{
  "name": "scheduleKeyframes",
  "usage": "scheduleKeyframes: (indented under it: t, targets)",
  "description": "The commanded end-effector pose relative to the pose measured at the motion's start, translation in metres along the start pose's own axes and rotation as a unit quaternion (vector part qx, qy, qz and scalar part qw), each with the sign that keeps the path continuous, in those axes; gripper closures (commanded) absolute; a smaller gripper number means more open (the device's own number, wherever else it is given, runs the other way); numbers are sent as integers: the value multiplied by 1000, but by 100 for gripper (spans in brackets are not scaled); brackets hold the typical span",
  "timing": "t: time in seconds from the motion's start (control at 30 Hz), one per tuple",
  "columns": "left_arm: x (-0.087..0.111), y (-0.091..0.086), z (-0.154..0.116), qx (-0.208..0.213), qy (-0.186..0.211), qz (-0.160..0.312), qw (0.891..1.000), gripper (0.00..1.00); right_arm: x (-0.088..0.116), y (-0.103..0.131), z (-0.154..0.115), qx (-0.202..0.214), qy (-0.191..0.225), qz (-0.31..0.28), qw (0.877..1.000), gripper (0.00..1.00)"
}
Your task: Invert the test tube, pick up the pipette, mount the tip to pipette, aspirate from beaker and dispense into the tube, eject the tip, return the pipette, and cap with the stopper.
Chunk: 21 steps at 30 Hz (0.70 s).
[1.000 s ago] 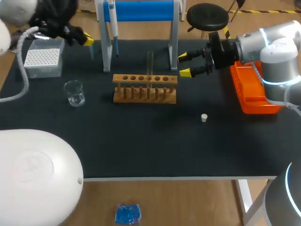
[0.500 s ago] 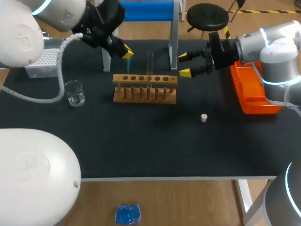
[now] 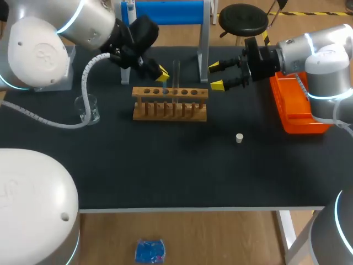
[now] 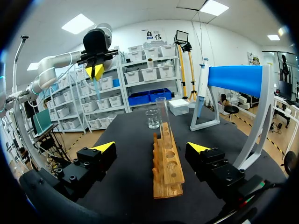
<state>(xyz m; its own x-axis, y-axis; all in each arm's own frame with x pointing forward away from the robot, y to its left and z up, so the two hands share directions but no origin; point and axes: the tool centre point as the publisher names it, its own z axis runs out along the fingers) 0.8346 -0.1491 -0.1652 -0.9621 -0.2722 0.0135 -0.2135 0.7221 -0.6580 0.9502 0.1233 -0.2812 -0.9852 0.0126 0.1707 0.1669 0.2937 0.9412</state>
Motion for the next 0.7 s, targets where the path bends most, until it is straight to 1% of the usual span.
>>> scheduleKeyframes:
  t: [0.03, 0.37, 0.47, 0.57, 0.7]
  targets:
    - [-2, -2, 3, -3, 2, 0, 1000, 100, 0, 0, 0, 0, -1, 0, 1000, 0]
    - [-2, -2, 3, -3, 2, 0, 1000, 100, 0, 0, 0, 0, -1, 0, 1000, 0]
    - [5, -6, 22, -4, 13, 3, 1000, 100, 0, 0, 0, 0, -1, 0, 1000, 0]
    - [10, -10, 37, 4, 18, 5, 1000, 100, 0, 0, 0, 0, -1, 0, 1000, 0]
    - [12, -11, 52, 8, 24, 4, 1000, 100, 0, 0, 0, 0, -1, 0, 1000, 0]
